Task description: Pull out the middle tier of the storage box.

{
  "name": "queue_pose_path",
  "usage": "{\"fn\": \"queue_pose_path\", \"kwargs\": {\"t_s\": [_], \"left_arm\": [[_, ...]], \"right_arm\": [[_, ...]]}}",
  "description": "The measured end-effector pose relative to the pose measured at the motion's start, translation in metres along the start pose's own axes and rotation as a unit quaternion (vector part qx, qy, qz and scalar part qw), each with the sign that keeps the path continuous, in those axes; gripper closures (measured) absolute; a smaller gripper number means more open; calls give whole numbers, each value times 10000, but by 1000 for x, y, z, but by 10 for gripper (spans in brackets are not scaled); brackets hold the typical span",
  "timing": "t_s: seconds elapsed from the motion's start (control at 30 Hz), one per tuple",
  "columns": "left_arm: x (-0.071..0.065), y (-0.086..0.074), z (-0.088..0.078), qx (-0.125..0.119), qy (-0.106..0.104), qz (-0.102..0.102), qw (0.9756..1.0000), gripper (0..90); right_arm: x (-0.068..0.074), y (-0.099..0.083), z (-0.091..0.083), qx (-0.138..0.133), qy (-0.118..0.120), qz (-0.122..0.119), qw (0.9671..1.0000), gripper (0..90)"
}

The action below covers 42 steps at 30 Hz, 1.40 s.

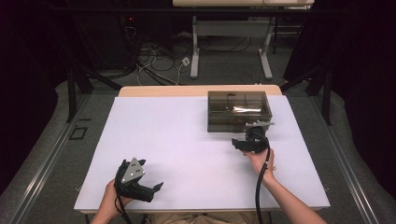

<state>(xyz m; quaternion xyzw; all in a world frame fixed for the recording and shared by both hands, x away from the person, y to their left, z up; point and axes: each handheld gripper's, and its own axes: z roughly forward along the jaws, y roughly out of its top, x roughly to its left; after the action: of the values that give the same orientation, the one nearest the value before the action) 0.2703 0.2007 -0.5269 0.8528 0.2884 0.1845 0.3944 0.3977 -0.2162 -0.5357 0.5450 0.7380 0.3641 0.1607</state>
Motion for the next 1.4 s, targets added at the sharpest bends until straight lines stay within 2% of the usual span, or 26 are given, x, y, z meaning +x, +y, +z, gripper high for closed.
{"fn": "queue_pose_path", "kwargs": {"t_s": [0.07, 0.17, 0.2, 0.3, 0.33, 0.4, 0.47, 0.57, 0.63, 0.87, 0.93, 1.0, 1.03, 1.07, 1.1, 1.17, 1.2, 1.27, 1.37, 1.4], "left_arm": [[-1, 0, 1, -12, 12, -29, 10000, 1], [0, 0, 0, 2, 5, 1, 10000, 1], [0, 0, 0, -3, 5, -6, 10000, 1], [0, 0, 0, -4, -2, -3, 10000, 1], [0, 0, 0, -30, 3, 13, 10000, 1], [0, 0, 0, -36, 13, -2, 10000, 0], [0, -1, 0, -28, 6, -23, 10000, 1], [0, -1, -1, -24, 14, -12, 10000, 1], [0, 0, 0, -34, 23, -3, 10000, 1], [-1, 0, -1, -23, 34, -15, 10000, 0], [-1, 0, -1, -28, 36, -11, 10000, 1], [-1, 0, -1, -33, 31, 2, 10000, 1], [-1, 0, -1, -33, 31, 2, 10000, 0], [-1, 0, -1, -35, 29, 3, 10000, 0], [-1, 0, -1, -41, 21, -1, 10000, 0], [-1, 0, 0, -39, 19, 1, 10000, 1], [-1, 0, 0, -37, 20, 1, 10000, 0], [-1, 0, 0, -34, 14, 2, 10000, 0], [-1, 0, 0, -34, 8, 5, 10000, 0], [-1, 0, 0, -30, 12, 21, 10000, 1]], "right_arm": [[-2, 0, 2, 168, 68, -205, 9996, 297], [-3, -1, 2, 302, 153, -307, 9990, 280], [-4, -1, 4, 449, 187, -447, 9978, 248], [-5, -1, 6, 498, 274, -499, 9971, 240], [-5, 0, 7, 615, 308, -576, 9960, 220], [-6, 1, 7, 611, 324, -570, 9960, 215], [-7, 3, 7, 732, 482, -702, 9937, 187], [-8, 5, 5, 775, 605, -718, 9926, 152], [-11, 6, 4, 780, 614, -848, 9914, 138], [-16, 11, 4, 810, 784, -920, 9894, 38], [-16, 11, 4, 808, 765, -964, 9891, 22], [-16, 13, 3, 816, 853, -1062, 9873, 1], [-16, 13, 3, 816, 853, -1062, 9873, 1], [-17, 14, 2, 920, 826, -1197, 9851, 0], [-17, 14, 2, 920, 826, -1197, 9851, 0], [-17, 14, 2, 833, 878, -1227, 9850, 0], [-17, 15, 1, 779, 869, -1350, 9840, 0], [-17, 15, 0, 801, 884, -1310, 9842, 0], [-19, 17, -2, 671, 911, -1403, 9836, 0], [-19, 19, -5, 575, 888, -1384, 9847, 27]]}}
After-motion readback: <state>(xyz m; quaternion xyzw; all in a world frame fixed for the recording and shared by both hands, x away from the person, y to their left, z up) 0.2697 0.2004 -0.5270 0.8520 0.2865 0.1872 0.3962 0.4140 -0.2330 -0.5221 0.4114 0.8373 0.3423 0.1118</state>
